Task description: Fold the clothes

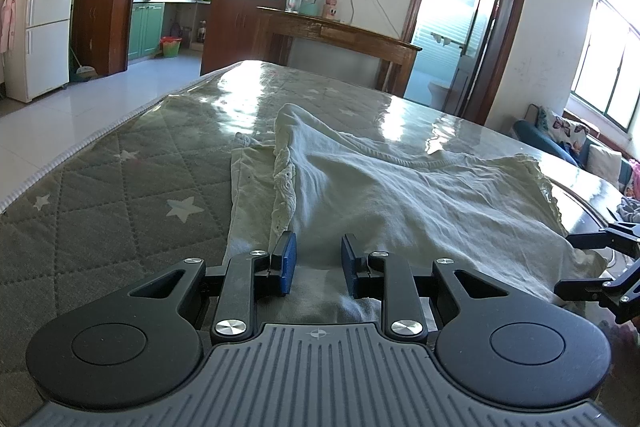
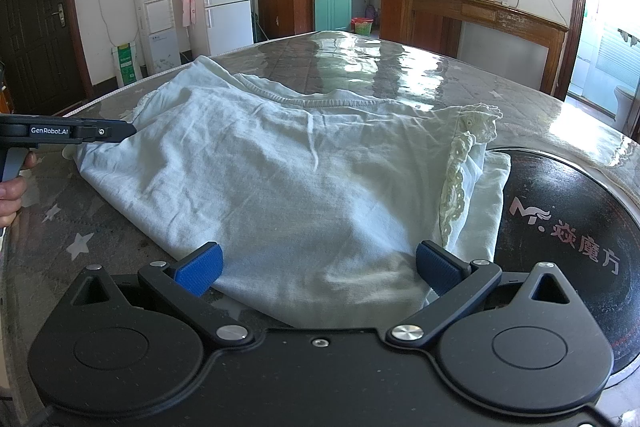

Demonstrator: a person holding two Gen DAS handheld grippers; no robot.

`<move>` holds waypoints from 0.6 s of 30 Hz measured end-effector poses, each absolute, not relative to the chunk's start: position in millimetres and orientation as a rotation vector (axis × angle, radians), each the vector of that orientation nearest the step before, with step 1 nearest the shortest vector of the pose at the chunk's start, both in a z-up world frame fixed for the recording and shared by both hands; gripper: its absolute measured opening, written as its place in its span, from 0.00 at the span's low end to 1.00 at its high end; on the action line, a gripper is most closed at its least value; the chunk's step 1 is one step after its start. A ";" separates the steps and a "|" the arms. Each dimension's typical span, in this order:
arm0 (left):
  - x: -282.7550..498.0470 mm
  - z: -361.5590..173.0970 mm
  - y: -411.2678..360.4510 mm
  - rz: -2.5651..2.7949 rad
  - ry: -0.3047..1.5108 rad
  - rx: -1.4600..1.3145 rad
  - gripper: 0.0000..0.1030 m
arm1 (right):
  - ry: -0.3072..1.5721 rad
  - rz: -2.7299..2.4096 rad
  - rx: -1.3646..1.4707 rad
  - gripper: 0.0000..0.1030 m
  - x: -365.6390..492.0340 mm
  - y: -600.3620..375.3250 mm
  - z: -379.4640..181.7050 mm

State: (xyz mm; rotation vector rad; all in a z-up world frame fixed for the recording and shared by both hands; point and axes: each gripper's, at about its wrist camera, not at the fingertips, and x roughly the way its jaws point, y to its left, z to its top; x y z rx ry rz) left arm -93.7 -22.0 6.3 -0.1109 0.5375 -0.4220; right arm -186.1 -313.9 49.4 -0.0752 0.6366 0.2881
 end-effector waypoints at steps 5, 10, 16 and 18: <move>-93.7 6.1 -23.0 -0.421 0.538 -0.114 0.25 | 0.637 0.288 -0.075 1.00 -185.6 -315.1 49.3; -93.8 5.6 -23.3 -0.420 0.537 -0.110 0.25 | 0.636 0.288 -0.075 1.00 -185.3 -316.1 49.2; -94.0 6.2 -23.9 -0.419 0.537 -0.107 0.25 | 0.637 0.288 -0.075 1.00 -185.6 -314.7 49.3; -94.0 6.2 -23.0 -0.420 0.537 -0.106 0.25 | 0.637 0.288 -0.075 1.00 -185.4 -315.0 49.2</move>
